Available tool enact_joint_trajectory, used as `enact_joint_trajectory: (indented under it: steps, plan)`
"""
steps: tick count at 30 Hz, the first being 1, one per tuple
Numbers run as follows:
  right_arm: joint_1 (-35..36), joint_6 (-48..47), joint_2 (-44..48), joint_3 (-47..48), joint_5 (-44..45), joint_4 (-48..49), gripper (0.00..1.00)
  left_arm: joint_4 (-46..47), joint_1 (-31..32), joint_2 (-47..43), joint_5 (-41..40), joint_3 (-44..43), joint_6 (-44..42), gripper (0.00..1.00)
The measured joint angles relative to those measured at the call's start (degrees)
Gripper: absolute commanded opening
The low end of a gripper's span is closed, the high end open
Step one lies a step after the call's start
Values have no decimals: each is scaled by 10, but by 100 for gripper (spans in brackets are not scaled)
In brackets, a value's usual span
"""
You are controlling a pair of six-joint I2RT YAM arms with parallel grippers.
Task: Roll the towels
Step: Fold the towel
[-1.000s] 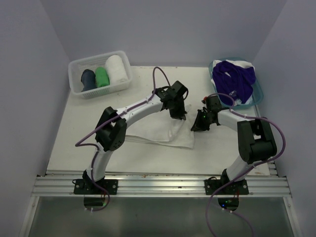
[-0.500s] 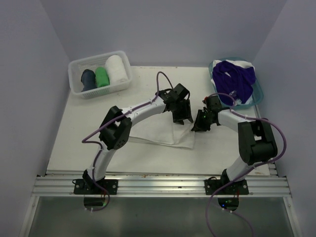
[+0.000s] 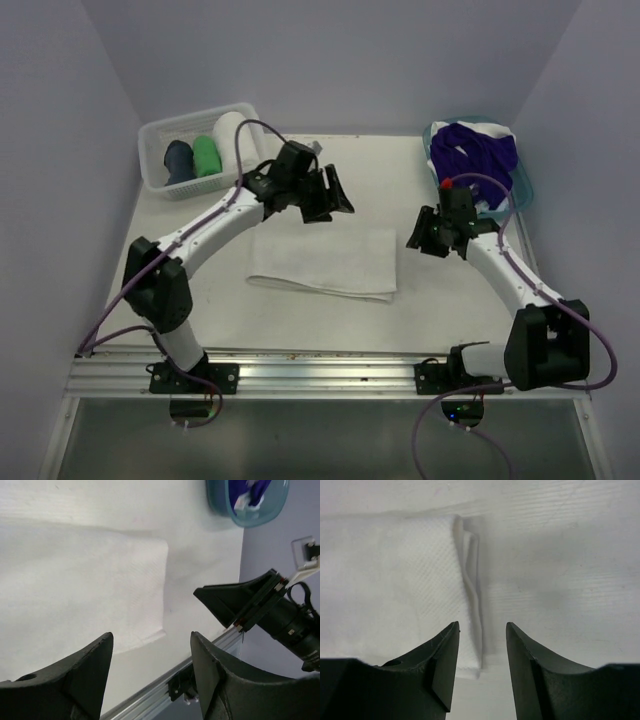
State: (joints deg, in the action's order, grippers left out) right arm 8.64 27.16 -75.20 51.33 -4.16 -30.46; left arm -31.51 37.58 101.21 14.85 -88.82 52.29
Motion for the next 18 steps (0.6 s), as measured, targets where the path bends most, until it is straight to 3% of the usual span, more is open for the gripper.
enact_joint_trajectory:
  steps: [3, 8, 15, 18]
  plan:
    - [46, 0, -19, 26, 3, -5, 46, 12, -59, -62, -3, 56, -16, 65]
    - [113, 2, -77, 57, 2, 11, 45, 12, -111, -72, -3, 117, -52, 64]
    - [111, 10, -180, 22, 0, 40, 36, 13, -148, -55, 0, 212, -99, 62]
    - [108, 12, -181, 21, 0, 39, 36, 11, -155, -41, 2, 245, -116, 60]
